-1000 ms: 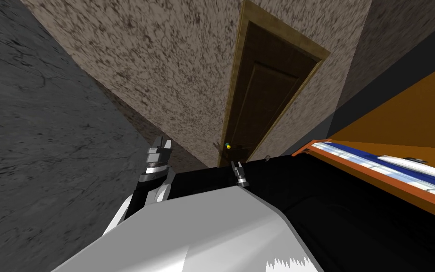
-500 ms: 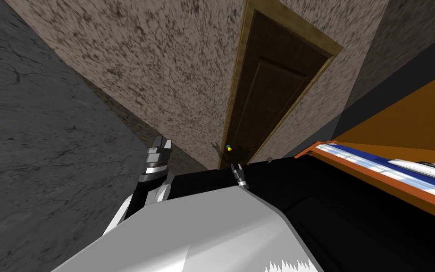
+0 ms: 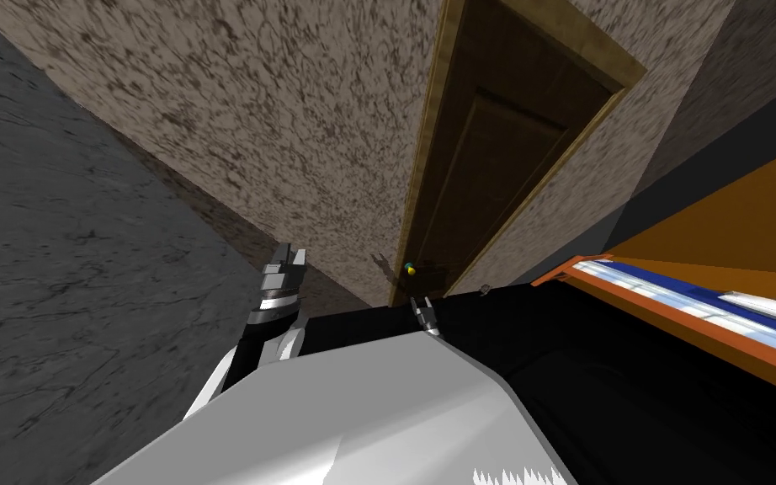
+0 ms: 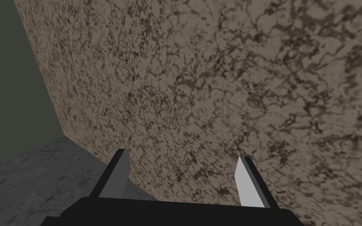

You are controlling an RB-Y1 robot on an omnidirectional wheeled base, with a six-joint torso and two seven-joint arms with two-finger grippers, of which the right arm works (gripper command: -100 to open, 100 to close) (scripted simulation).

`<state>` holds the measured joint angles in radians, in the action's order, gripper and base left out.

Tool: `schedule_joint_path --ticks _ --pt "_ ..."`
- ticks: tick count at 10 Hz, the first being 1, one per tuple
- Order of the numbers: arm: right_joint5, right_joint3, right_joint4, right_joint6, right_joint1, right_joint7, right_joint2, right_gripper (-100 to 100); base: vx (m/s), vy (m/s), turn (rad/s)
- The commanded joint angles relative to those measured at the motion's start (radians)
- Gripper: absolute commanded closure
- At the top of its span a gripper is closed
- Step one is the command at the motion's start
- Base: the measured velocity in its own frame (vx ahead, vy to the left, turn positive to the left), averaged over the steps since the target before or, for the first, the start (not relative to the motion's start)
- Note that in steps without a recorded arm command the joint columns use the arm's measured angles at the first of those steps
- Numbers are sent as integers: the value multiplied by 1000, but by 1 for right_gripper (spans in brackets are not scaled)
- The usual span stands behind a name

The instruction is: Pull the door open

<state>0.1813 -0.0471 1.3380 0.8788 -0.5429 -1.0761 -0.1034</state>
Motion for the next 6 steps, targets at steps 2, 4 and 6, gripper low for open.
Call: schedule_joint_path --ticks 2,4,6 --pt "12 1 -42 21 -6 -60 4 -100 145 -46 20" --pt "18 1 -70 34 -8 -95 6 -100 126 -54 14" --pt "27 2 -105 51 -11 -139 8 -100 171 -66 12"
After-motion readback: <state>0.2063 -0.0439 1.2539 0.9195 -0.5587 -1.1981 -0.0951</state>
